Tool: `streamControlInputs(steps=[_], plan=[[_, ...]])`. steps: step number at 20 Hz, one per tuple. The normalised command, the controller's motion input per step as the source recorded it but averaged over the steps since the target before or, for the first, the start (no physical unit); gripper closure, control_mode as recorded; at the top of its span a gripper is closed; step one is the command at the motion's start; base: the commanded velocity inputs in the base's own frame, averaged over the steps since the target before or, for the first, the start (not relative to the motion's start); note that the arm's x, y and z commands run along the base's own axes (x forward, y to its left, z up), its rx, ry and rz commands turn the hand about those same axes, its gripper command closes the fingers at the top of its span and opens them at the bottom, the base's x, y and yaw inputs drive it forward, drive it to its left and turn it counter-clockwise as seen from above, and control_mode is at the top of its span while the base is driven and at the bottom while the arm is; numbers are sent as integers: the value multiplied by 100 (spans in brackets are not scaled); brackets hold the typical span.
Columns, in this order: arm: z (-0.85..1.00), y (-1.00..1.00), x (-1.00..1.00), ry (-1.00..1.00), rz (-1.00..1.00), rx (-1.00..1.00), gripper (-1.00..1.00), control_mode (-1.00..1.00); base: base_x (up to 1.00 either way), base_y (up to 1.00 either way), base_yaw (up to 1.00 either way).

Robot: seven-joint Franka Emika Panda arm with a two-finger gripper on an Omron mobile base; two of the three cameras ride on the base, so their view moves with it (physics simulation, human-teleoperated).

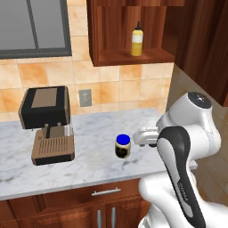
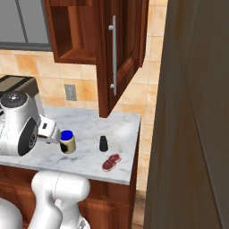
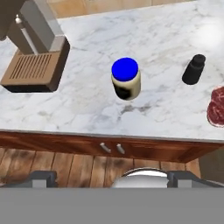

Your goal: There are various items on the counter. Only move the condiments/shakers into the cabinet.

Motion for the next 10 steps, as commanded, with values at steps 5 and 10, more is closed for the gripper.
streamControlInputs(steps=[5,10], plan=[[-15,-40,0,-3,17,0,-100,-100,0,0,0],[-73,-4,-12,-5,21,-1,-100,-100,0,0,0]])
